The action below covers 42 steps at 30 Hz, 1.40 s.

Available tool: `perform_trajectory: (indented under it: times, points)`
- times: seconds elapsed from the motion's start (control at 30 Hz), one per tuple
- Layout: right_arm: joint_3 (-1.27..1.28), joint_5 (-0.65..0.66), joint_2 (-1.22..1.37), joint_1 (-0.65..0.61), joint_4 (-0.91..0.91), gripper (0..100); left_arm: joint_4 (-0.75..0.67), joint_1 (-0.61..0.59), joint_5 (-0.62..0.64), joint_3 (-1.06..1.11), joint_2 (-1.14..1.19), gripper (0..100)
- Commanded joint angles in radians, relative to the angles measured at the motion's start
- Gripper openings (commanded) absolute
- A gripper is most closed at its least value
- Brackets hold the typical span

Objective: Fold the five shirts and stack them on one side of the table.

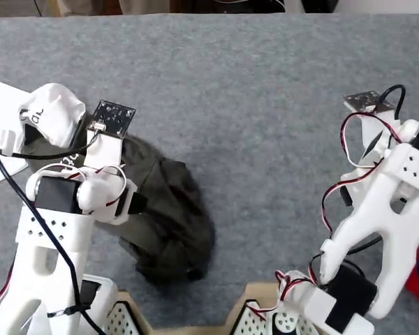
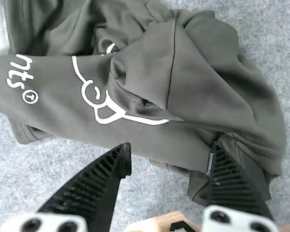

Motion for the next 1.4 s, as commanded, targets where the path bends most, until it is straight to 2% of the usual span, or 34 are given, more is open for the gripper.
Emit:
perform_trajectory:
  times: [0.0, 0.4, 0.73, 1.37]
  points:
    - [0.002, 0.012, -0.041, -0.030, 0.005, 0.5, 0.014, -0.011, -0.002, -0.008, -0.012, 26]
    - [0.039, 0.011, -0.041, -0.036, -0.005, 0.5, -0.055, -0.009, -0.135, 0.037, -0.010, 26]
    - [0.039, 0.009, -0.047, -0.033, -0.005, 0.5, -0.063, 0.066, -0.137, 0.026, -0.010, 26]
    - [0.033, 0.011, -0.047, -0.036, -0.051, 0.6, -0.066, 0.063, -0.137, 0.028, -0.010, 26]
